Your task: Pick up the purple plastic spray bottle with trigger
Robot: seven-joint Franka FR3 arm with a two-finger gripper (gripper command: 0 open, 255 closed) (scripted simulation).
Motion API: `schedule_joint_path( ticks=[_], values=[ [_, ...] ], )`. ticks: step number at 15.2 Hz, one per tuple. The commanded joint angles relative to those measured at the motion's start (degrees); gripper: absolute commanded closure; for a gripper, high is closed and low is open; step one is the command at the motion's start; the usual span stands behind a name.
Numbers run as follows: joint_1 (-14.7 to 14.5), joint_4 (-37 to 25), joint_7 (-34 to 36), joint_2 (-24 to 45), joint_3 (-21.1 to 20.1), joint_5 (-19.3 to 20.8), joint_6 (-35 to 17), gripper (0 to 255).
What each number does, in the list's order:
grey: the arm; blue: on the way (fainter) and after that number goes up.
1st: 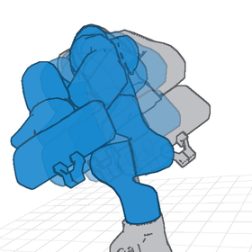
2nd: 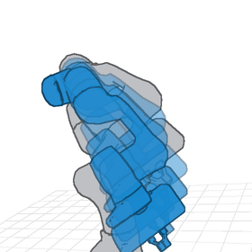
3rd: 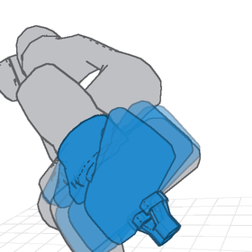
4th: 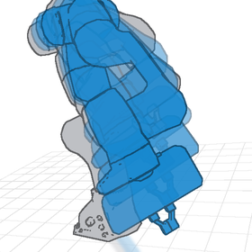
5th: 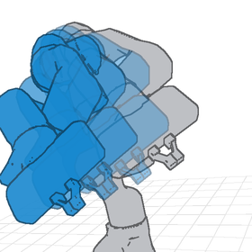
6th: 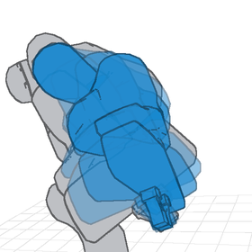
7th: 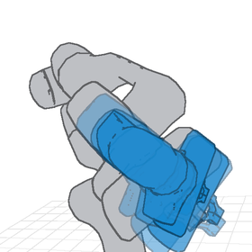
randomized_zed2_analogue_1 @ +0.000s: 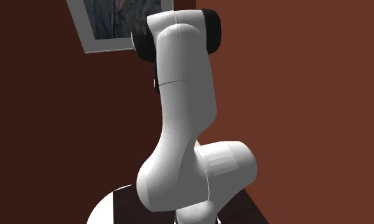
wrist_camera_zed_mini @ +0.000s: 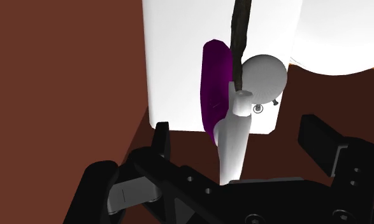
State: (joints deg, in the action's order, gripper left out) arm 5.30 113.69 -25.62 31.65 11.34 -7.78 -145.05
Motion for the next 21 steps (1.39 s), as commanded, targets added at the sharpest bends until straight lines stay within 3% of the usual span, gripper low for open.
schedule_joint_path(
  ticks=[1,2,11,21],
  values=[
    [0.06,-0.13,-0.04,0.52,-0.12,-0.13,-0.41,0],
    [0.05,-0.03,-0.04,0.46,-0.11,-0.12,-0.45,255],
    [0.06,-0.13,-0.04,0.52,-0.12,-0.13,-0.41,255],
    [-0.91,0.28,0.94,-5.49,1.17,1.54,5.12,255]
  ],
)
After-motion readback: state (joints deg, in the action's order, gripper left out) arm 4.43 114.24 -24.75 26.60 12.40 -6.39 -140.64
